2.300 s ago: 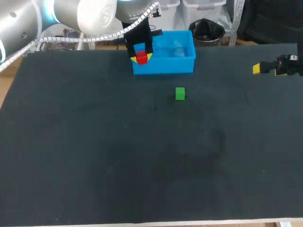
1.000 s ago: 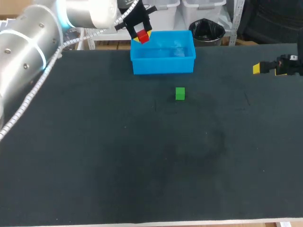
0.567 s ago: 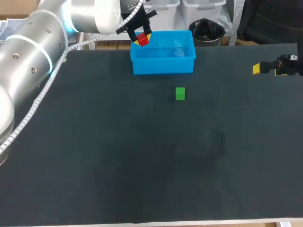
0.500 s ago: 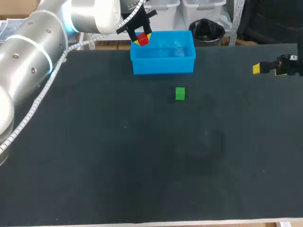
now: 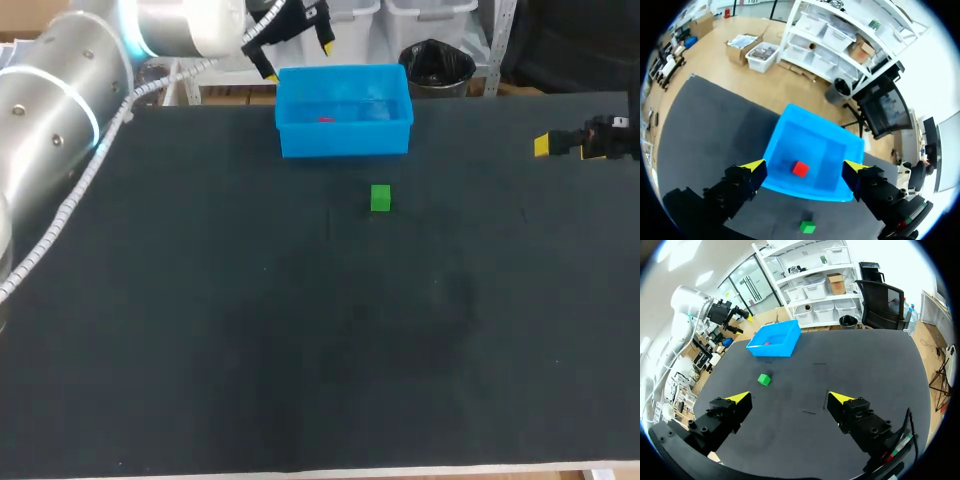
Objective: Use the left arm to pick the red cube and place it into the blue plastic box first, then use the right arm to grasp the green cube and put it into the same blue plastic box after the first action is fully finished.
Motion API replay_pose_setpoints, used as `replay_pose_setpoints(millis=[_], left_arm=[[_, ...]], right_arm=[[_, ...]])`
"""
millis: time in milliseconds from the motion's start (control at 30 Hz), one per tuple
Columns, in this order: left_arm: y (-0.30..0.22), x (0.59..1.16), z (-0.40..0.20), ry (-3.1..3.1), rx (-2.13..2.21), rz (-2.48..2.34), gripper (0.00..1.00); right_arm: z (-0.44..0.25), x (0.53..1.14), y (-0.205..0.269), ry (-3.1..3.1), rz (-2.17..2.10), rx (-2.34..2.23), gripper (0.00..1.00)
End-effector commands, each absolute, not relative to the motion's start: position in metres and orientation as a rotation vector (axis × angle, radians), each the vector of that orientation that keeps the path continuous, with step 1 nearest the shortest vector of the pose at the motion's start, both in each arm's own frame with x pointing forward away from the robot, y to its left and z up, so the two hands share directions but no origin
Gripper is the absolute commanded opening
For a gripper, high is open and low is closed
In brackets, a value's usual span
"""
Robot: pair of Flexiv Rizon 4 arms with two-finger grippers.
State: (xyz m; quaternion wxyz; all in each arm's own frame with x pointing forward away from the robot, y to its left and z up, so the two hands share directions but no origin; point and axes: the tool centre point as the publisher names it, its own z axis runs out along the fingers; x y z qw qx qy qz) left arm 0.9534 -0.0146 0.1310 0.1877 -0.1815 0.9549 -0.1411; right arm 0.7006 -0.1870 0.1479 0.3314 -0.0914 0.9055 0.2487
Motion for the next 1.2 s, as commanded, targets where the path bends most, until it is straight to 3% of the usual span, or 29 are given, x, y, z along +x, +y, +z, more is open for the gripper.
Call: replay_pose_setpoints(millis=[33, 767, 1200], left_arm=[[-0.007, 0.941, 0.142, 2.686, -0.474, -0.425, 1.0], [0.018, 0.844, 0.146, 2.602, -0.253, -0.374, 1.0], [0.018, 0.844, 0.146, 2.602, -0.253, -0.374, 1.0]], right_arm=[[0.149, 0.7, -0.186, 2.371, 0.642, -0.234, 1.0], [0.149, 0.7, -0.186, 2.371, 0.642, -0.234, 1.0], [0.149, 0.7, -0.186, 2.371, 0.642, -0.234, 1.0]])
